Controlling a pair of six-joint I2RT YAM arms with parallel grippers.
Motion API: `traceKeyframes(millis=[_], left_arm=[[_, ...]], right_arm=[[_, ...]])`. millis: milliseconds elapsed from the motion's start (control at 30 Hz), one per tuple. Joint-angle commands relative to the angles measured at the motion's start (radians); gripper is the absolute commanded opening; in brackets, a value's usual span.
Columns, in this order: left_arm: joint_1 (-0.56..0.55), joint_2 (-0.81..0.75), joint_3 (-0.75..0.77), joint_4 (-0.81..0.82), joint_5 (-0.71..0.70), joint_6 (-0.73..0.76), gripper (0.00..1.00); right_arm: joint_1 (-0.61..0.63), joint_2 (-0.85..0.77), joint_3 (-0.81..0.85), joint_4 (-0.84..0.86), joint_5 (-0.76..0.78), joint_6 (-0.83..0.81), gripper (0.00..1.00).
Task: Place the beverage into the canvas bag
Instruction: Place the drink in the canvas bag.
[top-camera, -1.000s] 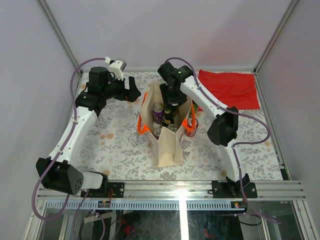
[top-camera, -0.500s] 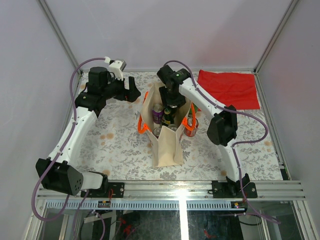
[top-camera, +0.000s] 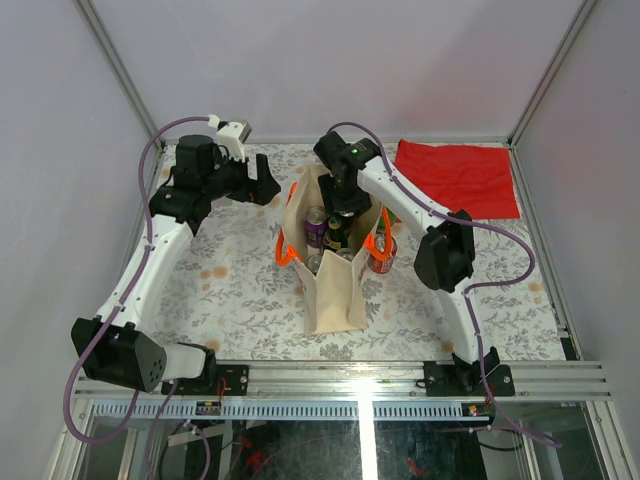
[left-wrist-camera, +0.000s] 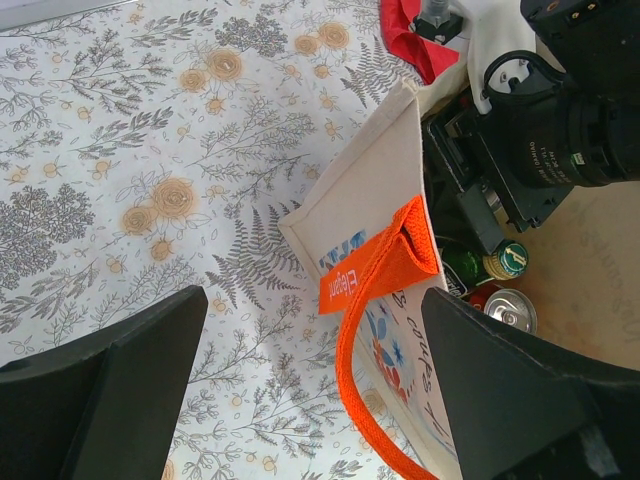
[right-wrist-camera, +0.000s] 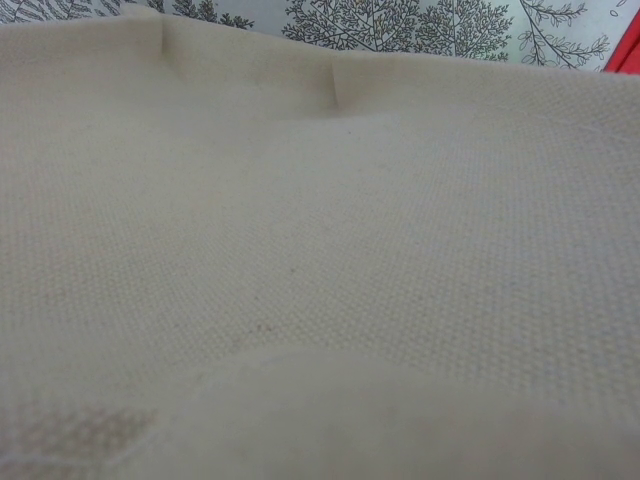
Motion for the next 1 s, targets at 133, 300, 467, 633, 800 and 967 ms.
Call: traceKeyframes(millis=[133,300,467,633,800,967], left_arm=[[0.009,-0.021,-0.008,0.058,0.021,0.019,0.89],[0.009,-0.023,-0.011,0.059,0.024,0.02,0.89],[0.009,-0.028,-0.014,0.057,0.021,0.02,0.89],[0.01,-0.031,-0.018,0.057,0.02,0.019,0.89],[0.011,-0.029,-0.019,0.057,0.021,0.02,0.89],[0.01,-0.021,-0.015,0.061,0.028,0.021,0.89]], right_arm=[[0.004,-0.035,0.011,-0.07,0.005,-0.004,0.66],[0.004,-0.037,0.017,-0.071,-0.008,-0.002,0.73],[0.004,-0.039,-0.009,-0.058,-0.026,-0.004,0.75],[0.004,-0.044,0.021,-0.061,-0.013,-0.004,0.75],[0.004,-0.074,0.049,-0.05,0.029,0.0,0.72],[0.004,-0.053,0.046,-0.076,0.012,0.002,0.27]])
